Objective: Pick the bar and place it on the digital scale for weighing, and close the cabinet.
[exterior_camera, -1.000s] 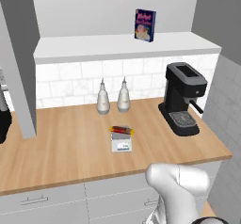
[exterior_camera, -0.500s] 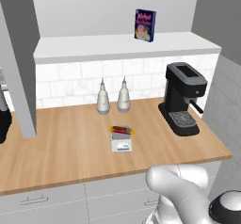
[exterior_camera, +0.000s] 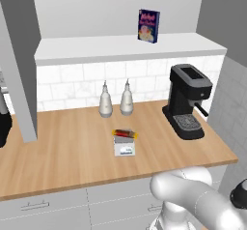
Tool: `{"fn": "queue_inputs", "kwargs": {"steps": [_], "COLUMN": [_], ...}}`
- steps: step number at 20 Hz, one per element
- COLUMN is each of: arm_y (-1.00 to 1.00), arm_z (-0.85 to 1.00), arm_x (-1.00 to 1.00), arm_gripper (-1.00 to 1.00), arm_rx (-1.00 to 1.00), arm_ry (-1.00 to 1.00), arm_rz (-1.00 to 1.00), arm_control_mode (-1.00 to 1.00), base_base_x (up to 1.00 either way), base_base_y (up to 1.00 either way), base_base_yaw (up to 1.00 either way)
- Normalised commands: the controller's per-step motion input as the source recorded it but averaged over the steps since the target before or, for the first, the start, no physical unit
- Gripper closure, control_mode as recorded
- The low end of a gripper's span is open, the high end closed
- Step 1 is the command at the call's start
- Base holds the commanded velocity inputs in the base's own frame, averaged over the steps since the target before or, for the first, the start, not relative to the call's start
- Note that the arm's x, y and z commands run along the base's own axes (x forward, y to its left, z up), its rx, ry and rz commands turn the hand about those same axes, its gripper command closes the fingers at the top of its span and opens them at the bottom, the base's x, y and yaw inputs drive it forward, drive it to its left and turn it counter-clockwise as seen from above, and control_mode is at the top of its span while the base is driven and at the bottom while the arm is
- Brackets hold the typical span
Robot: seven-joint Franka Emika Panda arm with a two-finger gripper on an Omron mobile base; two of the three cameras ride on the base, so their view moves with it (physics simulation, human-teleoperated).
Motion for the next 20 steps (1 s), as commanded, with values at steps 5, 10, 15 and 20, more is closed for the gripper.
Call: {"fn": "queue_inputs", "kwargs": {"steps": [5, 10, 15, 20], "arm_y": [-0.19, 0.35, 0.87, 1.0], "arm_z": [0.7, 0.93, 0.92, 0.77], "arm_x": [-0.12, -0.42, -0.53, -0.76], "arm_gripper": [-1.0, -1.0, -1.0, -1.0], "arm_rx": [0.13, -0.01, -0.09, -0.25], "arm_ry": [-0.29, -0.39, -0.4, -0.27], "arm_rz": [-0.06, -0.07, -0.03, -0.03], "arm_control_mode": [-1.0, -1.0, -1.0, -1.0], "base_base_x": [0.0, 0.0, 0.0, 0.0], "base_base_y": [0.0, 0.0, 0.0, 0.0], "base_base_yaw": [0.0, 0.0, 0.0, 0.0]}}
